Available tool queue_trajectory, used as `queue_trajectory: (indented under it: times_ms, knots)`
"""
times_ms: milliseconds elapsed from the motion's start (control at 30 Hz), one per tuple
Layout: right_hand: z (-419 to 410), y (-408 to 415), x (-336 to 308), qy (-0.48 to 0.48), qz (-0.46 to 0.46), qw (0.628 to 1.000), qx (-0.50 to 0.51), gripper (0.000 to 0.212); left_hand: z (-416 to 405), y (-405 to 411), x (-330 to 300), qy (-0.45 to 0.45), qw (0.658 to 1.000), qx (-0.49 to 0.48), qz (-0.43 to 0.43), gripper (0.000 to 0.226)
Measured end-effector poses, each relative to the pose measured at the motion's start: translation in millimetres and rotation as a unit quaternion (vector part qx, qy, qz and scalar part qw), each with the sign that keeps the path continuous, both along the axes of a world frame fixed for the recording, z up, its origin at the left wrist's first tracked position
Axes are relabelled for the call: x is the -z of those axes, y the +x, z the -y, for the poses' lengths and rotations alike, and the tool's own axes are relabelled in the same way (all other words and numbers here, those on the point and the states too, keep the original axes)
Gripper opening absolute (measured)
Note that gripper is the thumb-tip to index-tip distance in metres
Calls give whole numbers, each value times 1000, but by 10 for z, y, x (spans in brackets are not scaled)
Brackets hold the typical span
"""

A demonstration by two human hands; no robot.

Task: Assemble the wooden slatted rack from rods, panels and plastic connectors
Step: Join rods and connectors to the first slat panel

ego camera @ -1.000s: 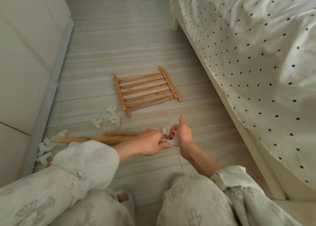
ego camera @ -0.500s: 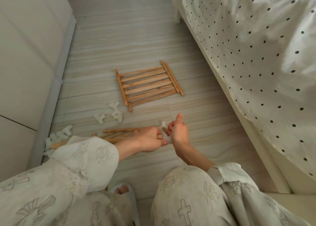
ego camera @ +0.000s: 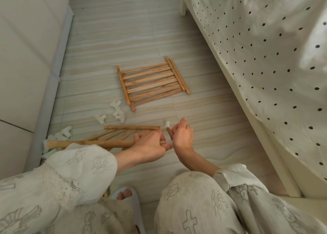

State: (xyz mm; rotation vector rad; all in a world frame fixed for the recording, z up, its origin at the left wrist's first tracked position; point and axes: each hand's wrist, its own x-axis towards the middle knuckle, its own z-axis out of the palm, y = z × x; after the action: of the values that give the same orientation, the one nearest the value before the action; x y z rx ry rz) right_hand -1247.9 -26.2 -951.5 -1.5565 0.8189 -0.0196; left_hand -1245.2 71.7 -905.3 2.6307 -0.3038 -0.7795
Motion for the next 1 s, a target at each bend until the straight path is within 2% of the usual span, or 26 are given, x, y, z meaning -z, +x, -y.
queue_trajectory:
  times_ms: [133,533,733,833,1000]
  knots:
    - [-43,-41,29,-28,-9,1000,11,59,-1,-27,15,-8,1000,-12,-8,19]
    - [-83,6,-44,-21,-17,998,49,59,-7,-25,22,-1,1000,-3,7,12]
    - [-79,218,-181,-8,-31,999,19,57,-13,91,-92,-26,999,-43,18,26]
    - [-66,250,-209,9,-39,999,1,55,-35,107,-127,-45,997,-66,7,19]
    - [-25,94,-169,24,-53,998,8,54,-7,16,-115,-31,999,-25,9,11]
